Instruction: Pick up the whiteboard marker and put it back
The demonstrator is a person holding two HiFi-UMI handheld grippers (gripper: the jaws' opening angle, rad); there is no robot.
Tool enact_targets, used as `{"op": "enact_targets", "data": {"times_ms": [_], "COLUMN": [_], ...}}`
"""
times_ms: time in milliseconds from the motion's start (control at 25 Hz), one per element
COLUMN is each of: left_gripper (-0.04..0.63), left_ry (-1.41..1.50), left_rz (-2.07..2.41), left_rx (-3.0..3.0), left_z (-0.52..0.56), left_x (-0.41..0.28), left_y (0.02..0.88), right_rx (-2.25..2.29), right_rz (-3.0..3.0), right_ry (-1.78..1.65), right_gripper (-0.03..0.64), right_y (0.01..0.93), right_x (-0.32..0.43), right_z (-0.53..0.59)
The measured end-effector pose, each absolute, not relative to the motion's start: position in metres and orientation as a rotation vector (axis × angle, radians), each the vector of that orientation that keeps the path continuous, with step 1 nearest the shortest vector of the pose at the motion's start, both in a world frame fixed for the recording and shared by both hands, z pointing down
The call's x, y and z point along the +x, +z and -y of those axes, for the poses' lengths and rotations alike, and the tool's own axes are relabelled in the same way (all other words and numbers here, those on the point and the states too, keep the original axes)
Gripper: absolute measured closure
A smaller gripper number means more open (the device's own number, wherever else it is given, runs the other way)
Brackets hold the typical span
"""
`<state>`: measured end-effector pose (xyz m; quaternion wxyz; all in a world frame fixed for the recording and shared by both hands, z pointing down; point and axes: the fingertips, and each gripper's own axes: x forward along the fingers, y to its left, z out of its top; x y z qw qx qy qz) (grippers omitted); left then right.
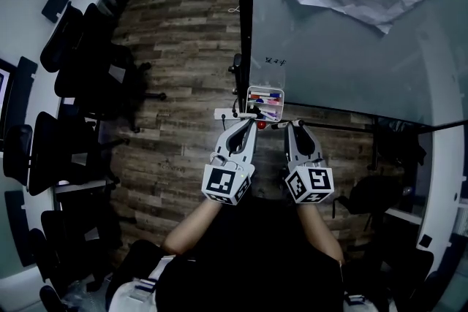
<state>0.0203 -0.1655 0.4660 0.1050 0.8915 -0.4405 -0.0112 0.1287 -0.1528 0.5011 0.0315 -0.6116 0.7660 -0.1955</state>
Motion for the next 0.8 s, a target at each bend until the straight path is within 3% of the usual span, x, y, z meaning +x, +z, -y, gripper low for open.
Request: {"op": "enact_targets", "data": {"times_ms": [800], "left_gripper": [0.588], "left_ry": [0.022], "left_rz": [1.254], "left_rx": [2.610], "left_z": [0.219], "left_x": [0.021], "left_y": [0.482], "right_rx": [-1.920], "right_rz": [-2.305], "right_ry": [-0.671], "right_gripper": [0.540], "right_y": [0.523], "right_x": [0.135], "right_z": [0.228]}}
